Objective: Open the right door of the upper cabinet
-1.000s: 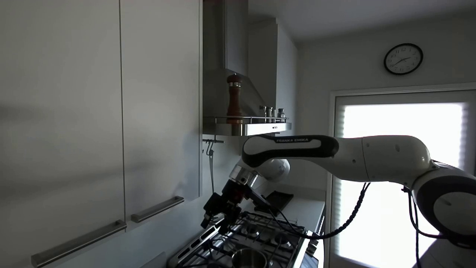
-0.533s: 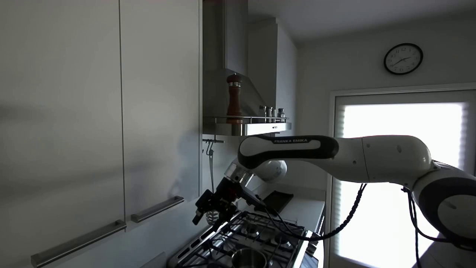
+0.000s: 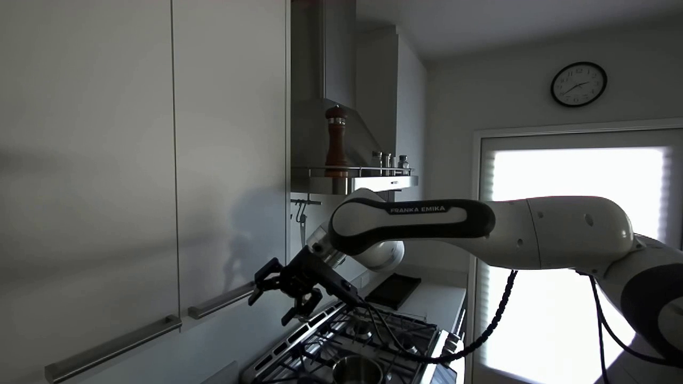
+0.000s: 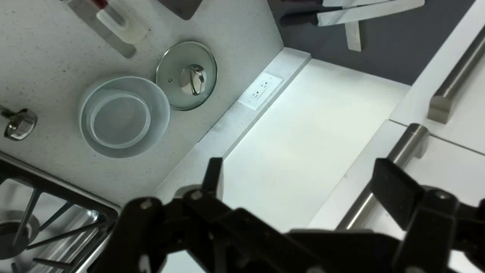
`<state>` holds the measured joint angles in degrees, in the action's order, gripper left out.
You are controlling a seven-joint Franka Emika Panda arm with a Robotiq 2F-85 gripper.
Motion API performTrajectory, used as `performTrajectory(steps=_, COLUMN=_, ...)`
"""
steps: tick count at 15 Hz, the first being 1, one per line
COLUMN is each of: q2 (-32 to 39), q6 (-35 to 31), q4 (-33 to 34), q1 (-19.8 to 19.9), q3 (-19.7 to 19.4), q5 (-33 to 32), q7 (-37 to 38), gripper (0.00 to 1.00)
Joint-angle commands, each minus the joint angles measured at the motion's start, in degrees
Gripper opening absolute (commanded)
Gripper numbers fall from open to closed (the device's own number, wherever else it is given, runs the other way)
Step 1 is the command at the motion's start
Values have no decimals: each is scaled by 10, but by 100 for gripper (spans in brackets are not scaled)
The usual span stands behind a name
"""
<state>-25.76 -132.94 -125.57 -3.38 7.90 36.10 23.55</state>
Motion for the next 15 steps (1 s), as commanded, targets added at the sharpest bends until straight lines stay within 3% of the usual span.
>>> performTrajectory(steps=1, q2=-20, q6=-31, q4=-20, q1=1, q3=15, q5=9, q7=83, gripper=100)
performTrajectory(steps=9, q2=4, q6=-84, q4=-2, q1=0, q3=55, q5=-7, q7=221, gripper=100)
performTrajectory(steps=15, q2=44, q6=-139, q4=18, q1=-6, q3=61, q5=-23, q7=260, gripper=100)
